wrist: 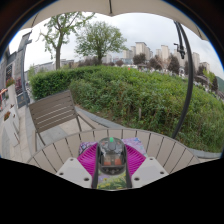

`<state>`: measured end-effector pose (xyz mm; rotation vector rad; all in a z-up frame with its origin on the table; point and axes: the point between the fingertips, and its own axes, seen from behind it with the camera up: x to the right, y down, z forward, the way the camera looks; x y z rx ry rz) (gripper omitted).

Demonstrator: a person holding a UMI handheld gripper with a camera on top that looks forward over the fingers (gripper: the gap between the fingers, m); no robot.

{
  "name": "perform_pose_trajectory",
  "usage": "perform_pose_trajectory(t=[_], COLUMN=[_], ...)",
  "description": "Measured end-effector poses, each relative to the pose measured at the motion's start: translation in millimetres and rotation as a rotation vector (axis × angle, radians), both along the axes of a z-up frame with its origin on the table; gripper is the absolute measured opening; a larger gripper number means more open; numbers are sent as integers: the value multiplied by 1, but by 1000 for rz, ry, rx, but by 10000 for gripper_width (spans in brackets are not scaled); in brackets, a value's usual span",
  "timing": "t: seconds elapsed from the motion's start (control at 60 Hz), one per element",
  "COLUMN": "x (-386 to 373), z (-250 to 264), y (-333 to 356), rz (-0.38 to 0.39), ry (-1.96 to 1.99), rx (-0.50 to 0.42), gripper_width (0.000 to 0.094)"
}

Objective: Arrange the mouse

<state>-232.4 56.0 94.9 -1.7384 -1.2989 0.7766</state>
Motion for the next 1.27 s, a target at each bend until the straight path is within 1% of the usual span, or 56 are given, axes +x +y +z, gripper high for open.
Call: perform_pose_trajectory(t=[0.083, 0.15, 0.217, 0.25, 0.283, 0.3, 0.317, 0.333, 0.367, 0.383, 0.417, 0.483, 0.55, 0.667, 0.7, 0.817, 0.9, 1.0, 1.067, 1.217, 1.267], x=[-21, -29, -35, -30, -33, -36, -34, -31, -25, -22, -15, 13, 51, 140, 167, 247, 293, 325, 337, 352, 354], z=[-45, -81, -109, -115, -110, -112, -110, -107, -99, -94, -83, -51, -17, 36, 48, 79, 93, 103, 104, 109, 108], y=[17, 21, 22, 20, 20, 20, 20, 19, 17, 17, 17, 8, -3, -31, -37, -64, -79, -100, -106, -108, -112], rz=[-16, -4, 0, 4, 11, 15, 17, 18, 19, 17, 12, 14, 11, 13, 2, 14, 12, 30, 34, 1, 4], ry=[-60, -101, -141, -161, -141, -143, -145, -151, -157, -157, -164, -175, -200, -248, -263, -300, -310, -304, -302, -284, -287], rx=[4, -4, -6, -17, -12, -10, -7, -6, -7, -7, -3, -5, -18, -31, -30, 0, 16, 17, 12, 24, 25], gripper_width=[403, 415, 446, 473, 501, 527, 579, 653, 843, 850, 824, 853, 844, 843, 843, 843, 844, 842, 845, 850, 850])
